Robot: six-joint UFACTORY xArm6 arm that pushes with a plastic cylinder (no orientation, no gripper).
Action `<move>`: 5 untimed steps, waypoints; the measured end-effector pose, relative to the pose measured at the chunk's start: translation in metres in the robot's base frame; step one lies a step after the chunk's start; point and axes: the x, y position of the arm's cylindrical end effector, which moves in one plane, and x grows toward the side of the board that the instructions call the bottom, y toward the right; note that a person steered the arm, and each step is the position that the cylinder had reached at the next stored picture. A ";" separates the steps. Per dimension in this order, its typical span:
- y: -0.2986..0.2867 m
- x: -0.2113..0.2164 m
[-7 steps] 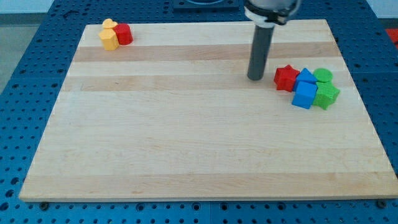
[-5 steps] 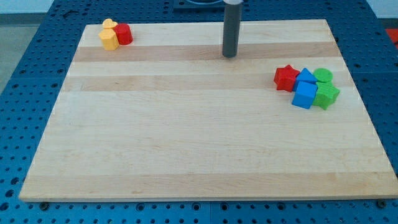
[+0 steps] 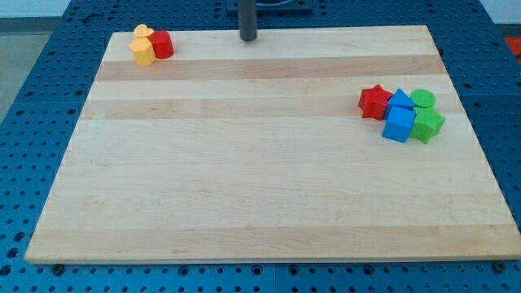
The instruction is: Slide the red circle towards the center
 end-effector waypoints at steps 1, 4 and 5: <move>-0.036 -0.005; -0.110 0.044; -0.109 0.061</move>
